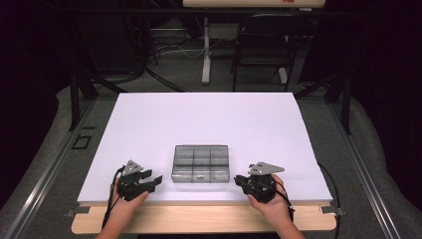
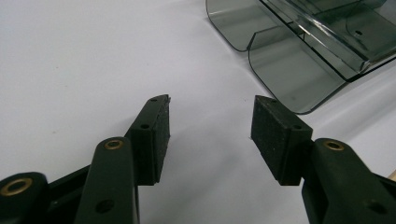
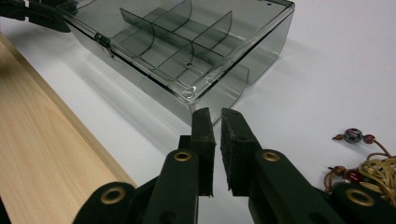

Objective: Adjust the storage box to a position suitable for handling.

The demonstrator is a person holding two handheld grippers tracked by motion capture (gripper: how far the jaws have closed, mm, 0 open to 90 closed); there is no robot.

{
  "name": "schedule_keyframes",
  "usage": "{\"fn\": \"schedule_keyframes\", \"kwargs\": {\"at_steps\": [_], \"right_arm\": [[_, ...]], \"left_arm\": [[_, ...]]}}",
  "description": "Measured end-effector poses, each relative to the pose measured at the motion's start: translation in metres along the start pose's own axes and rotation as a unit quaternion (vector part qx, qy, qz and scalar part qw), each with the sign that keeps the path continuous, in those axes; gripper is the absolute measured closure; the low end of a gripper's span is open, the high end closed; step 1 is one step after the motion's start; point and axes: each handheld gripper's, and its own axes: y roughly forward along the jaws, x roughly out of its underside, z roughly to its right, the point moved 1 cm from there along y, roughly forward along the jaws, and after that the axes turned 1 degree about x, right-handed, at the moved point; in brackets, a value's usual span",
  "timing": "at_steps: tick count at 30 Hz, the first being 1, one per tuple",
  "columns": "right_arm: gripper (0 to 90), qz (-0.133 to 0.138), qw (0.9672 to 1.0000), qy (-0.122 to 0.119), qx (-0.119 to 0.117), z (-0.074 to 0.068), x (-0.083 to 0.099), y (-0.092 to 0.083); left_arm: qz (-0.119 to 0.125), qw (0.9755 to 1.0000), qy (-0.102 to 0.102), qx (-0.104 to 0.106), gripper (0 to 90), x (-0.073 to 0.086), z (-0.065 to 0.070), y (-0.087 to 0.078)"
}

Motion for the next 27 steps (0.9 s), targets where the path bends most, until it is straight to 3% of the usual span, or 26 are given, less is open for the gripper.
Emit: {"fn": "schedule_keyframes", "kwargs": {"at_steps": [16, 27], "right_arm": [[90.0, -0.007, 0.9998, -0.015, -0.011, -0.008, -0.002, 0.008], [90.0, -0.013, 0.9994, -0.031, -0.004, -0.013, -0.003, 0.012]], "left_arm": [[0.0, 1.0, -0.002, -0.002, 47.3, 0.0, -0.001, -0.001], [0.0, 1.0, 0.002, -0.003, 47.3, 0.0, -0.001, -0.001]]}}
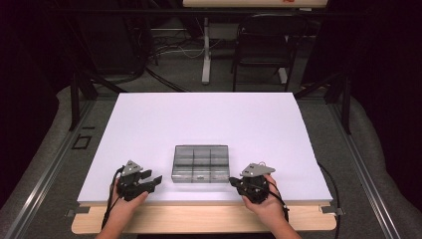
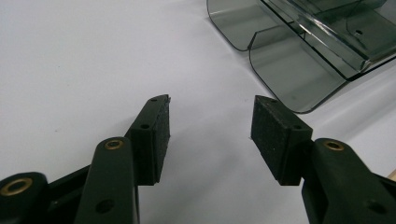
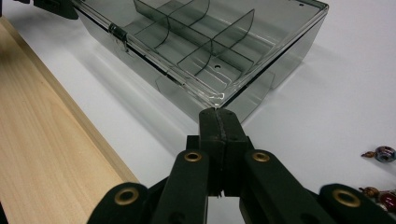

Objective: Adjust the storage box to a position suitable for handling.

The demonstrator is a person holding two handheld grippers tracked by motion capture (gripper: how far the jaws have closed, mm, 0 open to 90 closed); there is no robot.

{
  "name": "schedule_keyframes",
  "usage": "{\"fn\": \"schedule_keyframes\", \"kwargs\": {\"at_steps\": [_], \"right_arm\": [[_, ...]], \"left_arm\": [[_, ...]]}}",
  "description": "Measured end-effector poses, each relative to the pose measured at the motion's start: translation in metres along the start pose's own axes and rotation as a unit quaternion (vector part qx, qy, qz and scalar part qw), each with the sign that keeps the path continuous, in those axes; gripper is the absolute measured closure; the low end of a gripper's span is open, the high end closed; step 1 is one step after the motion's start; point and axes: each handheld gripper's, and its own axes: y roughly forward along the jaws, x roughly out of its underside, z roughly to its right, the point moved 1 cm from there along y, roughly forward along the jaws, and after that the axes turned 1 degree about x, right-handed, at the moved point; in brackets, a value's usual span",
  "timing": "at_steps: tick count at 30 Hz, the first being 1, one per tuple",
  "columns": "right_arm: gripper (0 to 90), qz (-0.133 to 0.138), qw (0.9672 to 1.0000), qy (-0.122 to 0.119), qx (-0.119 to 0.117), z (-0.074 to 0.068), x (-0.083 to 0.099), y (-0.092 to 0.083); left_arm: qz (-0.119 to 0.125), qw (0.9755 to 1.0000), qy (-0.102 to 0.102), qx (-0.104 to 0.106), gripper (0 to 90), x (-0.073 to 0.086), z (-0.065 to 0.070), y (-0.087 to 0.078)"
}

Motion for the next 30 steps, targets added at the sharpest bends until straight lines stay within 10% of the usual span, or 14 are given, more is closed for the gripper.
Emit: {"fn": "schedule_keyframes", "kwargs": {"at_steps": [30], "right_arm": [[90.0, 0.014, 0.9999, 0.003, 0.0, 0.0003, -0.0019, -0.001]], "left_arm": [[0.003, 1.0, 0.0, 0.006, 47.3, -0.0006, 0.0036, -0.0008]]}}
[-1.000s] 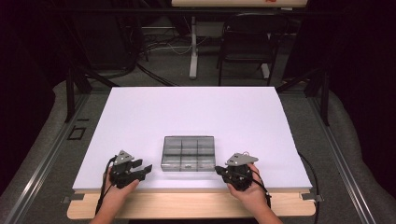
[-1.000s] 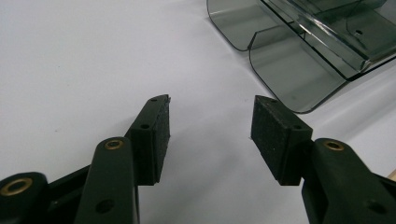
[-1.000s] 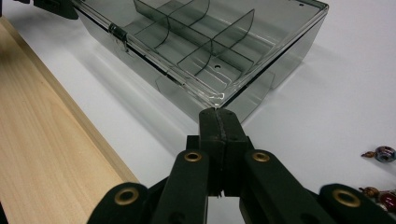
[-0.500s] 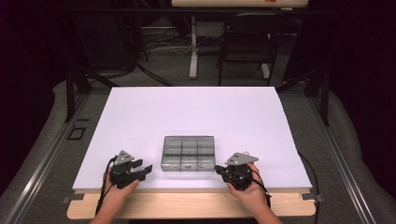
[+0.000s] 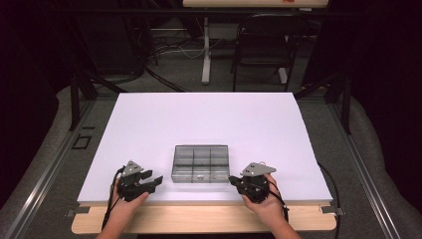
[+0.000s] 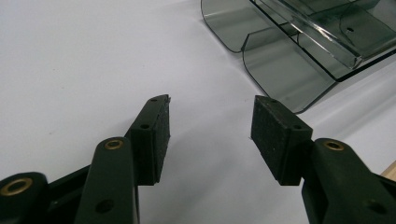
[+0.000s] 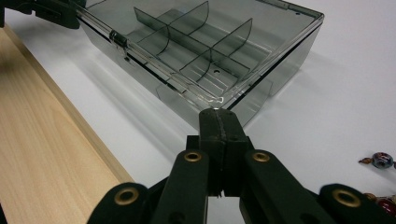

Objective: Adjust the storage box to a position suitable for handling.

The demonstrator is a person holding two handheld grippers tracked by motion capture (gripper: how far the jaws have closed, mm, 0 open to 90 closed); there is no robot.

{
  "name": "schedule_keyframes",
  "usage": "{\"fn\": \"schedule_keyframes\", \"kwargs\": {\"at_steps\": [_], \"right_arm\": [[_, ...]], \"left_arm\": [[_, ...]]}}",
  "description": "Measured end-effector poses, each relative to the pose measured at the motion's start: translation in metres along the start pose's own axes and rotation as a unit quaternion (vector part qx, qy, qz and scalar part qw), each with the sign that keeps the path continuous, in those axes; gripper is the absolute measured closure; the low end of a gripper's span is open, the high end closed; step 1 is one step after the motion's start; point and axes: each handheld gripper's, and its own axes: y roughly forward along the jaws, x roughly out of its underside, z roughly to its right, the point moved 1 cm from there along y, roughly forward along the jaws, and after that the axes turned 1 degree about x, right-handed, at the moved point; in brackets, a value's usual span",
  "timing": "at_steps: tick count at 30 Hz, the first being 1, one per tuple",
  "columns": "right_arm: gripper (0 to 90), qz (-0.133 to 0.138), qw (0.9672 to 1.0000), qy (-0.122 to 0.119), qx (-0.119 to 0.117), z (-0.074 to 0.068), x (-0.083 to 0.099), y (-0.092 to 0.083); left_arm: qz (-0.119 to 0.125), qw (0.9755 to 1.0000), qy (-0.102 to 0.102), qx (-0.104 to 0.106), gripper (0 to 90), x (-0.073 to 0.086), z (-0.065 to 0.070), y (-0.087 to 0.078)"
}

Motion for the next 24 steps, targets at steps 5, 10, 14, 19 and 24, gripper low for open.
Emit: {"fn": "schedule_keyframes", "kwargs": {"at_steps": [5, 10, 14, 19, 24], "right_arm": [[90.0, 0.002, 1.0, 0.002, -0.001, 0.0, 0.0, 0.0], [90.0, 0.003, 1.0, 0.002, -0.001, 0.0, -0.001, -0.001], [90.0, 0.006, 1.0, 0.001, 0.0, 0.0, -0.002, -0.002], [90.0, 0.009, 1.0, 0.002, -0.001, 0.0, -0.003, -0.002], [90.0, 0.016, 0.9999, 0.003, 0.0, 0.0, -0.005, -0.002]], "left_arm": [[-0.001, 1.0, 0.002, 0.0, 47.3, 0.0, 0.001, 0.0], [0.002, 1.0, 0.004, -0.001, 47.3, -0.001, 0.003, -0.001], [0.002, 0.9999, 0.011, 0.002, 47.4, -0.002, 0.003, -0.002], [0.008, 0.9998, 0.016, 0.002, 47.7, -0.005, 0.007, -0.004], [0.013, 0.9995, 0.027, 0.013, 47.8, -0.008, 0.014, -0.005]]}}
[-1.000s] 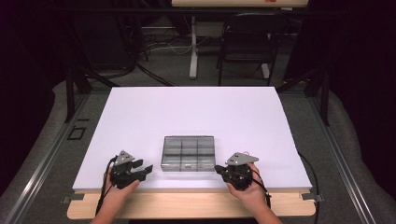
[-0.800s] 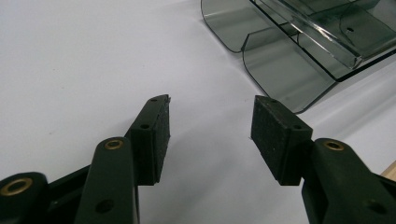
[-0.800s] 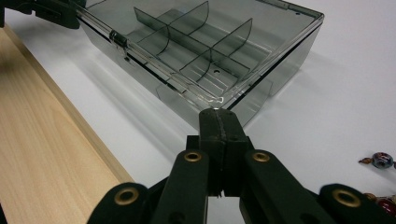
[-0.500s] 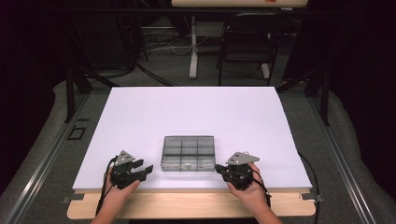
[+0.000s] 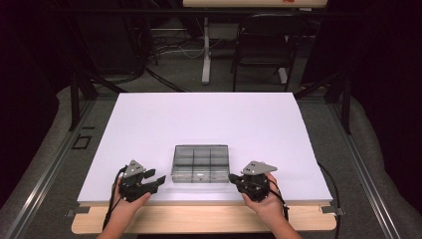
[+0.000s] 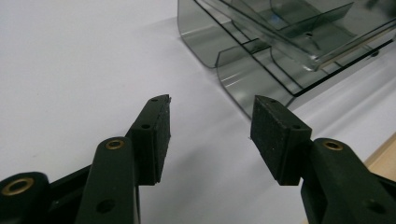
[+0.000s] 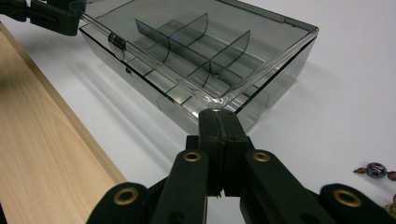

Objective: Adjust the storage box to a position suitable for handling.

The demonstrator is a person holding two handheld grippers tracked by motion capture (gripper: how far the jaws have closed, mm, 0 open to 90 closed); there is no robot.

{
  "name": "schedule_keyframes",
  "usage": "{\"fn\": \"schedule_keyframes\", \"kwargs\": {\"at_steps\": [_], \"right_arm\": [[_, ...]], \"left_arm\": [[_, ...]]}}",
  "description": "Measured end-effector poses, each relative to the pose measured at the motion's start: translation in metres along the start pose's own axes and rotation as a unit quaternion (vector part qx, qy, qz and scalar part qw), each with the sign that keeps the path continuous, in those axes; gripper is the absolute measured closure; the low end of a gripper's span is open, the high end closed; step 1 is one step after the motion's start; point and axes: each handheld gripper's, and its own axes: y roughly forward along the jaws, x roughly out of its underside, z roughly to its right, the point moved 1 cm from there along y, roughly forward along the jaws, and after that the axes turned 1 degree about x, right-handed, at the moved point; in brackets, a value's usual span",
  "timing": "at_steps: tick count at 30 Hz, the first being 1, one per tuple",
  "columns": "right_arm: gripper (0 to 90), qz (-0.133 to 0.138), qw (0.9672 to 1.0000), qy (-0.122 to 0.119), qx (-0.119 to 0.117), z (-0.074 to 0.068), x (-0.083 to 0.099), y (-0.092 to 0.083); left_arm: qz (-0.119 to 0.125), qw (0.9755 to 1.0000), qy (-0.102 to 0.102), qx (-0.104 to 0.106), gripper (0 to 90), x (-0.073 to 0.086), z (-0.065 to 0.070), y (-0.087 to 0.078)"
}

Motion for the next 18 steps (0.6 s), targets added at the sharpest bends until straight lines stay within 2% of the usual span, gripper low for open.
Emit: {"fn": "schedule_keyframes", "kwargs": {"at_steps": [6, 11, 18], "right_arm": [[89.9, 0.001, 1.0, 0.0, 0.0, 0.0, -0.002, -0.001], [89.8, 0.003, 1.0, 0.001, 0.0, 0.001, -0.003, -0.002], [89.8, 0.007, 1.0, 0.005, 0.0, 0.002, -0.004, -0.002]], "left_arm": [[0.007, 0.9998, 0.01, 0.015, 49.7, -0.006, 0.01, -0.002], [0.008, 0.9997, 0.013, 0.021, 55.3, -0.009, 0.014, -0.001], [0.009, 0.999, 0.036, 0.025, 66.4, -0.015, 0.021, 0.0]]}}
